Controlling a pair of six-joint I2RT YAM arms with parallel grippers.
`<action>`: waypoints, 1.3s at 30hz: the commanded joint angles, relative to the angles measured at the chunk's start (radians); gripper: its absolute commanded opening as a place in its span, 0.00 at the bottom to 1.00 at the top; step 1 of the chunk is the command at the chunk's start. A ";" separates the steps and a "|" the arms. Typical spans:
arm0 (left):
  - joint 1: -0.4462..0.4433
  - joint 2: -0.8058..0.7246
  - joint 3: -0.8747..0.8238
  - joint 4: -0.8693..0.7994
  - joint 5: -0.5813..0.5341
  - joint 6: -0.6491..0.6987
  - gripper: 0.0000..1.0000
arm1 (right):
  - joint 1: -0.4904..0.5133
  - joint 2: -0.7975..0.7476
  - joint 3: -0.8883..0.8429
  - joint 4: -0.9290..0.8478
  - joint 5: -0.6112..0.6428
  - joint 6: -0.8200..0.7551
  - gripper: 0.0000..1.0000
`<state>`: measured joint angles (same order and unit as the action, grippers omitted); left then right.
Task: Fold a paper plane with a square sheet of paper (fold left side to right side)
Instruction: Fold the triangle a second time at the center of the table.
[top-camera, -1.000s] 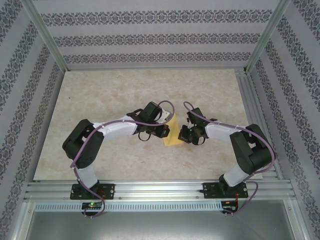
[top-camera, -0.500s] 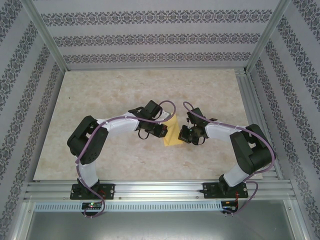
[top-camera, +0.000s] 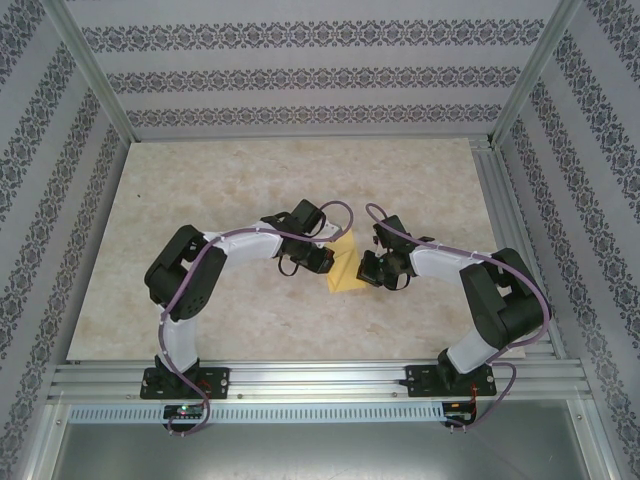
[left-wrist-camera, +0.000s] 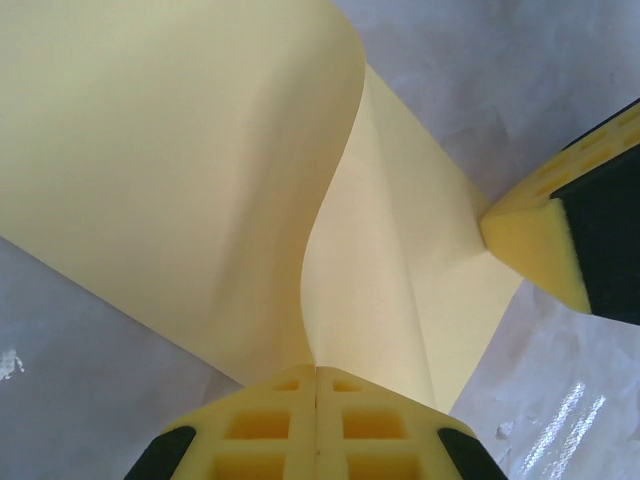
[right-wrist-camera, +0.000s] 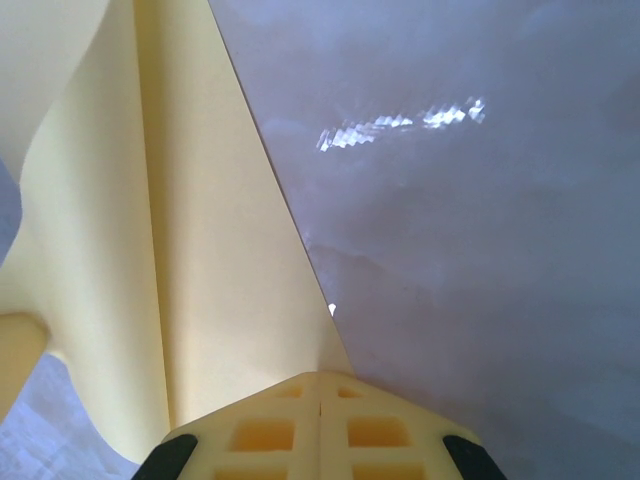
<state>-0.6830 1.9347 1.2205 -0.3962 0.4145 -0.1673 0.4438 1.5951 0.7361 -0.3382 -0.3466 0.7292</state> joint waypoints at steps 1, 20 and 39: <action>0.016 0.009 0.031 -0.026 0.013 0.035 0.06 | 0.012 0.004 -0.005 -0.066 0.052 -0.025 0.03; 0.025 0.063 0.073 -0.032 0.012 0.052 0.06 | 0.017 0.000 -0.007 -0.069 0.060 -0.023 0.03; 0.026 0.077 0.074 -0.027 -0.015 0.048 0.06 | 0.018 0.003 -0.007 -0.074 0.065 -0.026 0.03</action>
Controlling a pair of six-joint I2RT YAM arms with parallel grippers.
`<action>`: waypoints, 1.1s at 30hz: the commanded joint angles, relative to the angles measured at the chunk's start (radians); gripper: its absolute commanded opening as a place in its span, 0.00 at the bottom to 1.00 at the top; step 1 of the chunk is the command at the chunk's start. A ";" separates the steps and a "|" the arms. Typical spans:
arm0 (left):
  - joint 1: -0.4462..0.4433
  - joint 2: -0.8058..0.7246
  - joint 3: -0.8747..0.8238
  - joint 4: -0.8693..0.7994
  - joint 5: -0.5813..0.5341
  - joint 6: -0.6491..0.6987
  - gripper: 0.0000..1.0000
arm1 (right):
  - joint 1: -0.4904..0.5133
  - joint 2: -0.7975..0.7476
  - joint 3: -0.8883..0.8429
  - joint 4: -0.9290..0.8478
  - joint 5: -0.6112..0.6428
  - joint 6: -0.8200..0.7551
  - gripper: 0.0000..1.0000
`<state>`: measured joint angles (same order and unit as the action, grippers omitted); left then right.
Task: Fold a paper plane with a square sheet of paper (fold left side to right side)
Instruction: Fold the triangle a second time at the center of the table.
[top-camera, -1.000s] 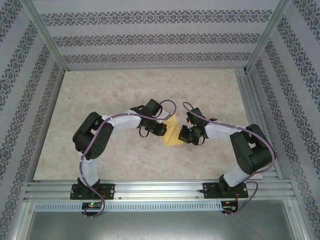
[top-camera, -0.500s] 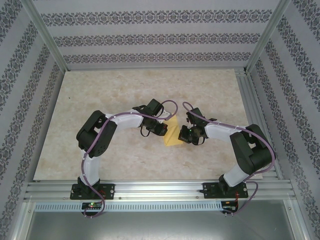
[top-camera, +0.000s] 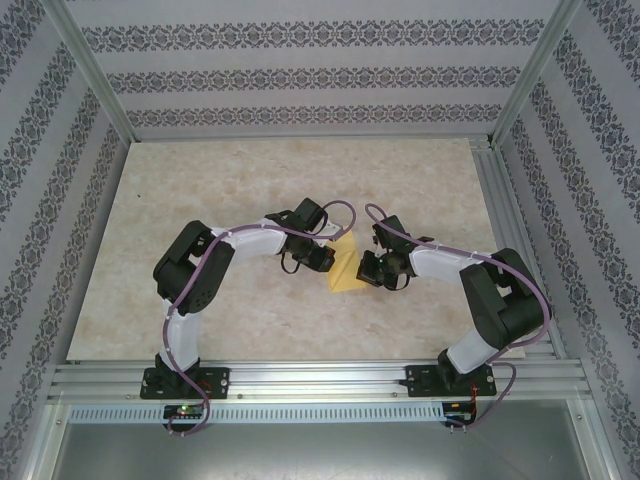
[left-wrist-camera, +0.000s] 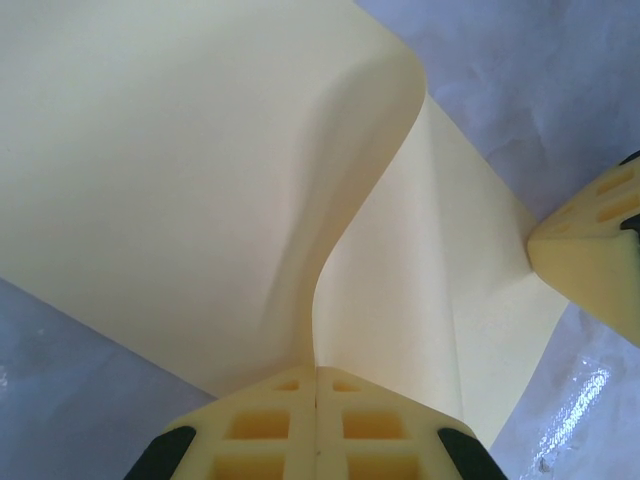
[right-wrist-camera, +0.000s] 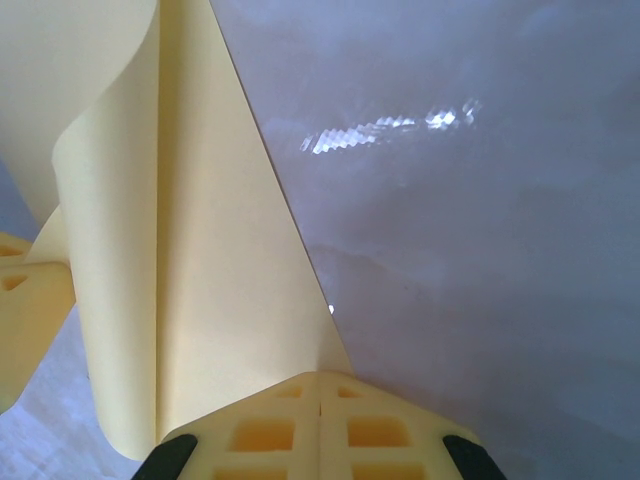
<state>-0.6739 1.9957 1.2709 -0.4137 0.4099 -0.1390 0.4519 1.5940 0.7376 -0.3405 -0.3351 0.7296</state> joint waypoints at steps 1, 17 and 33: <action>0.018 0.017 0.023 -0.008 -0.011 0.019 0.06 | 0.010 0.005 -0.009 -0.072 0.053 -0.026 0.03; 0.022 0.022 0.022 -0.012 -0.014 0.022 0.06 | 0.010 0.009 0.002 -0.080 0.056 -0.030 0.04; 0.022 0.020 0.022 0.011 0.006 0.014 0.07 | 0.010 0.012 0.005 -0.084 0.057 -0.030 0.03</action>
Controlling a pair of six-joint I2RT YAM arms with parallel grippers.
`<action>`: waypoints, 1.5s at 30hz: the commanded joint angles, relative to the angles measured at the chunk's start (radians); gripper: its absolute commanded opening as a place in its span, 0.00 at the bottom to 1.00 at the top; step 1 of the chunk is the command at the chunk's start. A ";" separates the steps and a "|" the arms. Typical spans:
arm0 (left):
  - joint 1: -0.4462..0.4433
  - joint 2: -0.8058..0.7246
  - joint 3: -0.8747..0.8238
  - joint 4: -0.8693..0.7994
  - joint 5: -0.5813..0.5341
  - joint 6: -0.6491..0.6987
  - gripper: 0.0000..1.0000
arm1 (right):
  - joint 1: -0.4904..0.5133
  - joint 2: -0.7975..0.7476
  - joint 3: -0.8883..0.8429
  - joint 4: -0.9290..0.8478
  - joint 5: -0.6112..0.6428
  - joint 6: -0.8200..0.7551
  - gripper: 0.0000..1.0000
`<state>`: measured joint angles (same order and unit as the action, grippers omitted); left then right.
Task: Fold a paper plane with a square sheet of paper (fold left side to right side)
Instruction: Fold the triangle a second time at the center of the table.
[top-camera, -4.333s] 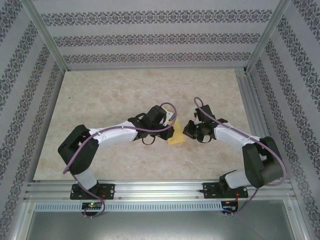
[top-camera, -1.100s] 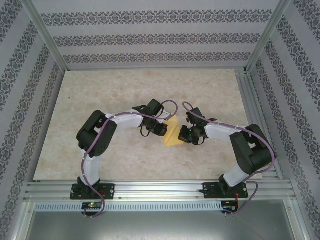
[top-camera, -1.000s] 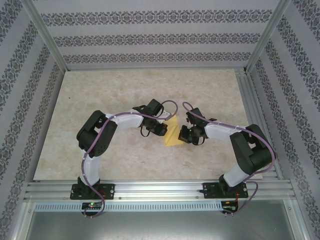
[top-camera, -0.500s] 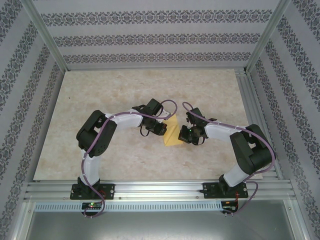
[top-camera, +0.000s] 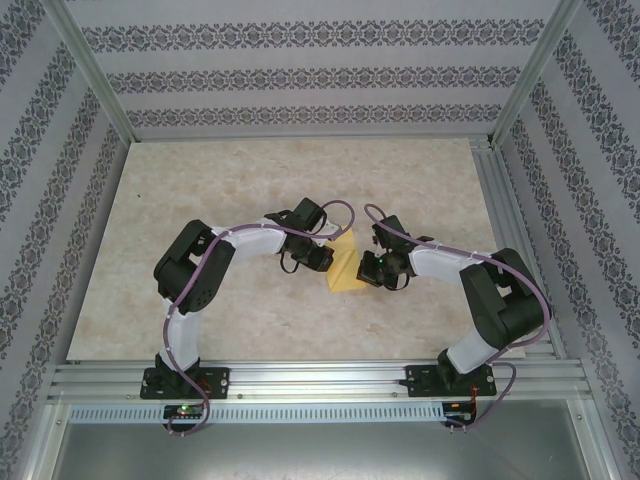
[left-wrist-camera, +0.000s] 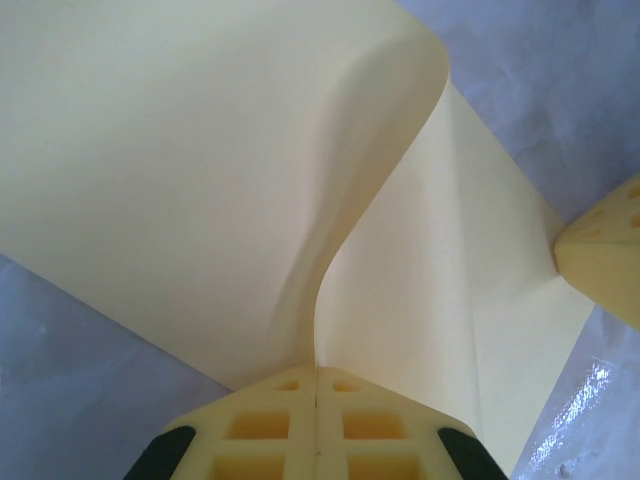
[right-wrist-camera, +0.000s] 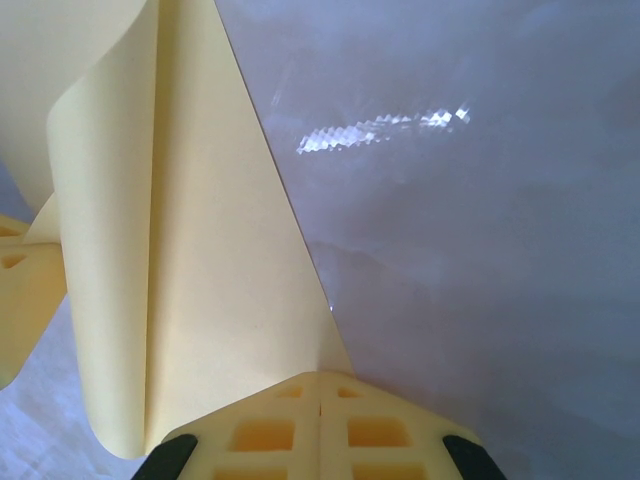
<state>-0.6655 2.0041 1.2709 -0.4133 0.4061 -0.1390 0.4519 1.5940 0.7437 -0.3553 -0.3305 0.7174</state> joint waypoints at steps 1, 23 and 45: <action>0.014 0.009 0.022 0.014 0.013 0.013 0.07 | 0.011 0.013 -0.001 -0.069 0.051 -0.018 0.04; 0.014 -0.027 0.024 0.034 0.031 0.001 0.08 | 0.011 0.021 -0.004 -0.062 0.048 -0.016 0.04; 0.014 -0.009 0.025 0.052 0.013 -0.007 0.08 | 0.011 0.022 -0.009 -0.060 0.045 -0.015 0.04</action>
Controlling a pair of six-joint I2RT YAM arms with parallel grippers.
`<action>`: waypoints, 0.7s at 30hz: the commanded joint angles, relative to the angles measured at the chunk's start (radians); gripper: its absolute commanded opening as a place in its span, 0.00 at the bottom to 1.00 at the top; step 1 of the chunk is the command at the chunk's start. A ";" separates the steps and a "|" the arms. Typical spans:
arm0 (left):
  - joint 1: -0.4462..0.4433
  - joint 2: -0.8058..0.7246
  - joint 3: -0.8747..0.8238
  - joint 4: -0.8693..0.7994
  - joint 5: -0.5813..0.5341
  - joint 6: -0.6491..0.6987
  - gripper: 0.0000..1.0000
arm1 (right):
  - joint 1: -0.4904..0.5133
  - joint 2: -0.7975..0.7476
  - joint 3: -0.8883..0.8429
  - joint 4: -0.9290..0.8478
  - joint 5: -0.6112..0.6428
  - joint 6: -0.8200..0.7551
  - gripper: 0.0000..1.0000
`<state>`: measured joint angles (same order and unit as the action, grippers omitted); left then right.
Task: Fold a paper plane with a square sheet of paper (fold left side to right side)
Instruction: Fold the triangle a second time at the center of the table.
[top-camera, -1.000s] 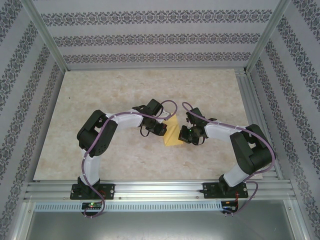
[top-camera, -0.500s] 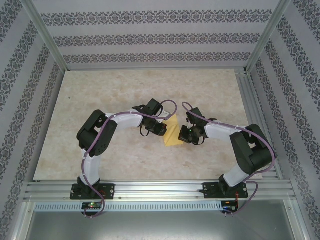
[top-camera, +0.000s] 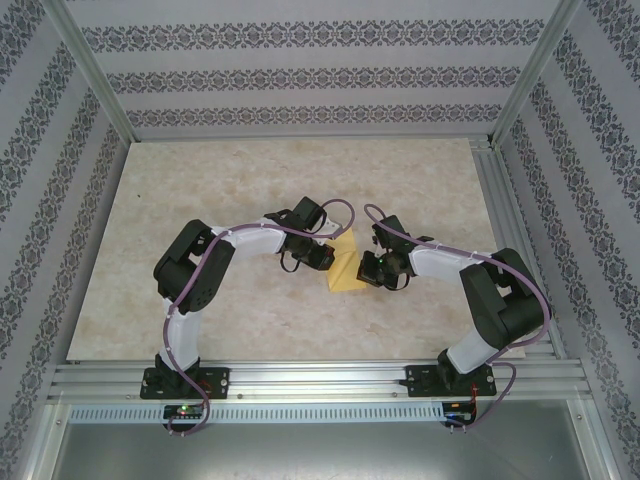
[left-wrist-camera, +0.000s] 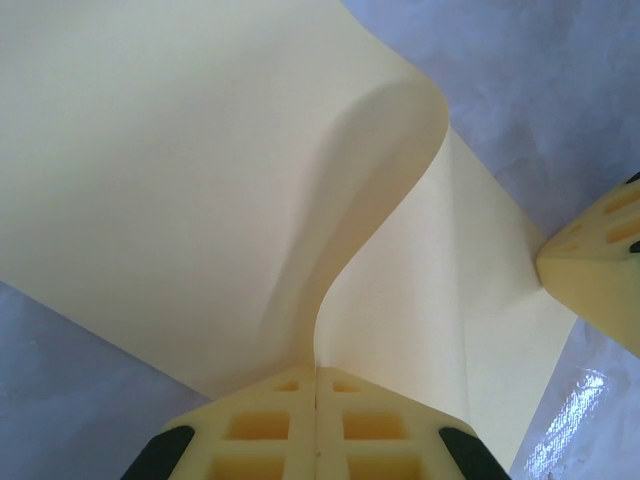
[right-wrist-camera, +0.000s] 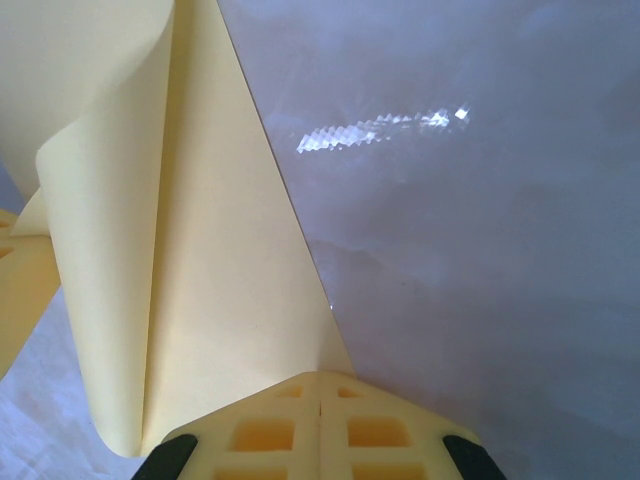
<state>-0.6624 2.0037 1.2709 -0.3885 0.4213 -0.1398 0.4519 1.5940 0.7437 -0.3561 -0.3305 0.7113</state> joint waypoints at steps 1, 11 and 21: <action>0.010 -0.007 0.025 0.022 -0.009 -0.003 0.08 | 0.011 0.022 -0.010 -0.060 0.047 -0.008 0.04; 0.010 -0.004 0.012 0.013 -0.019 0.004 0.08 | 0.011 0.028 -0.001 -0.058 0.042 -0.010 0.04; 0.010 0.018 0.013 0.013 -0.019 0.003 0.08 | 0.011 0.023 -0.001 -0.060 0.042 -0.012 0.06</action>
<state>-0.6621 2.0041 1.2709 -0.3889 0.4099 -0.1398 0.4519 1.5944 0.7444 -0.3576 -0.3305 0.7113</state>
